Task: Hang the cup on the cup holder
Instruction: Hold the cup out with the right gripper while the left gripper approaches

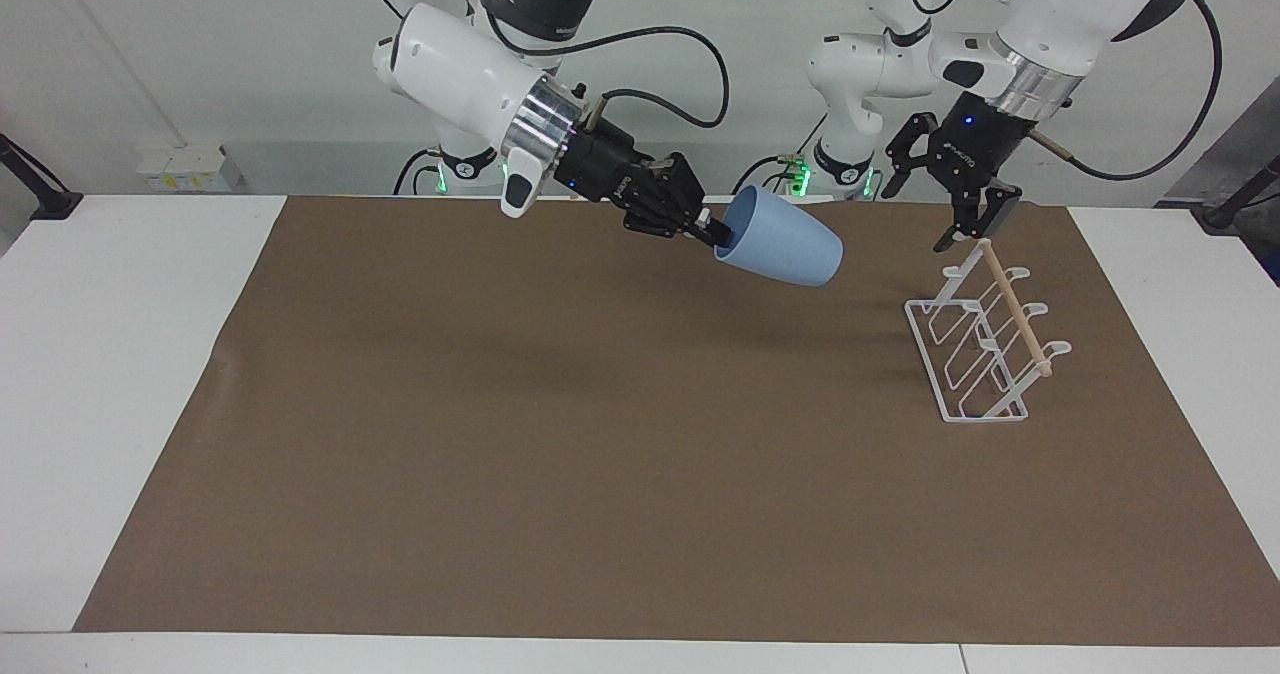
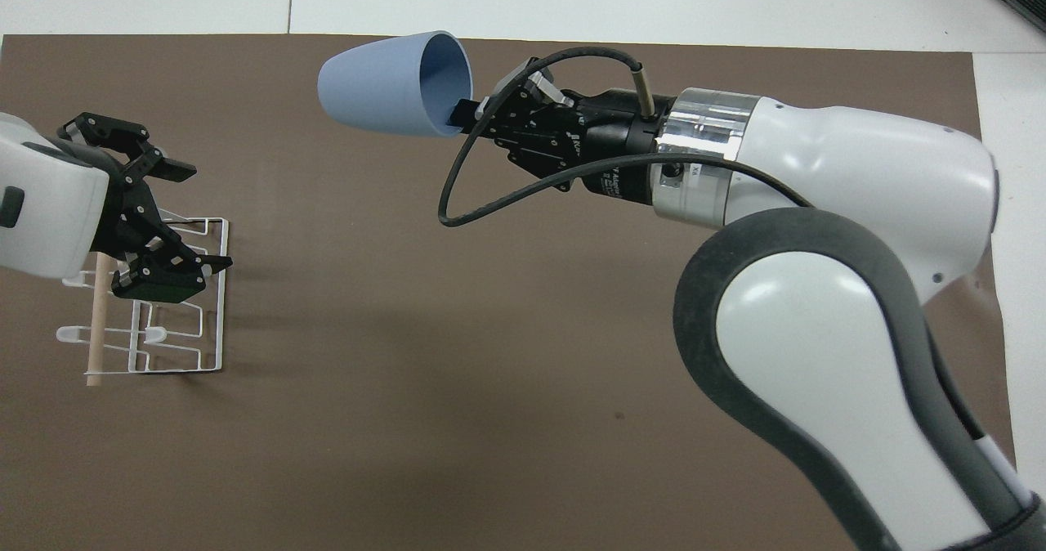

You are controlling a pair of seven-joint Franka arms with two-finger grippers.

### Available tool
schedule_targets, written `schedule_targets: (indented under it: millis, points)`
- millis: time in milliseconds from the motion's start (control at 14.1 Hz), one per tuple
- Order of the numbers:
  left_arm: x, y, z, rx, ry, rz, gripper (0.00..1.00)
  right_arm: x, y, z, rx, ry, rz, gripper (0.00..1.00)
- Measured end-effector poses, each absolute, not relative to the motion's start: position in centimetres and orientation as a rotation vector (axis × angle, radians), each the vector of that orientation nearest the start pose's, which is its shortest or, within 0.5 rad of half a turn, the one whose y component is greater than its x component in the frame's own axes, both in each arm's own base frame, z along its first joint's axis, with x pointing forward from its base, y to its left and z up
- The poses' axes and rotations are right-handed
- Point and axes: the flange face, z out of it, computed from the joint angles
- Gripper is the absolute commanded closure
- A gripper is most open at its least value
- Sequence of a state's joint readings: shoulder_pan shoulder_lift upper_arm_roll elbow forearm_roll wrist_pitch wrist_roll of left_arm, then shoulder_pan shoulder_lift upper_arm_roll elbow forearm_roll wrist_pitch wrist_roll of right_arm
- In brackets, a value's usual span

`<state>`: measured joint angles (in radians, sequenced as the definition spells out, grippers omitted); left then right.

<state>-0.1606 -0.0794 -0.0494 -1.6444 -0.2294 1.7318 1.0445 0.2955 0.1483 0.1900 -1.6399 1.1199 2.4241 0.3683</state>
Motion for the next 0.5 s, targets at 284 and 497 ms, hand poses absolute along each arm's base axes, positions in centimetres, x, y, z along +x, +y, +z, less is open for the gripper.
schedule_targets:
  millis: [284,497]
  points:
    - [53.1,-16.0,66.0,-2.487,2.027,-0.563,0.0,58.4,31.3,58.1,-1.995,0.467,-0.127,1.0]
    - [52.7,-19.2,66.1,-2.416,2.088,-0.645,0.0,58.1,32.2,57.4,-2.095,0.388,-0.158,1.0]
